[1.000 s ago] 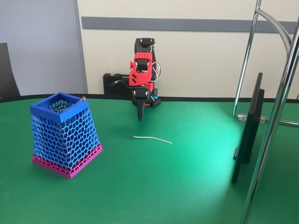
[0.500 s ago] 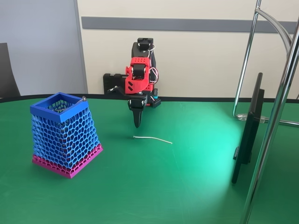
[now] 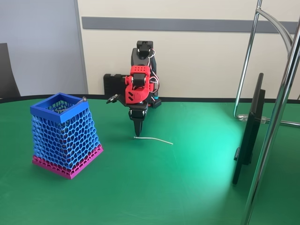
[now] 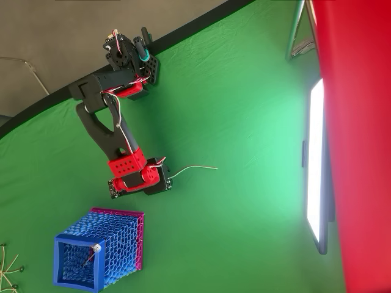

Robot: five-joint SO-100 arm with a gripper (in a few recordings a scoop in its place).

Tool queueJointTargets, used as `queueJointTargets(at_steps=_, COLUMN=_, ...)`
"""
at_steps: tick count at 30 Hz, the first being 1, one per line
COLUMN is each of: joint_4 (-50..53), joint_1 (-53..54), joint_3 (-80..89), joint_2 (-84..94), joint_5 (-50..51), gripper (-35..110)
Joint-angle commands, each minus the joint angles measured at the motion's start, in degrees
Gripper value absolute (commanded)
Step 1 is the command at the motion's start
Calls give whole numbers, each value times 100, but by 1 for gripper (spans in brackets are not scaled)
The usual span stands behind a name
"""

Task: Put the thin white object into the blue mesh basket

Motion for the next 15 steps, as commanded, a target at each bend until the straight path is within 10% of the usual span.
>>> queueJointTargets(at_steps=1, joint_4=35, joint_1=-35, joint_3=-316, joint_2=-105, joint_5=18, gripper=16)
queueJointTargets(at_steps=15, joint_4=281, joint_1=-9, joint_3=-800, joint_2=-650, joint_5=-44, gripper=1)
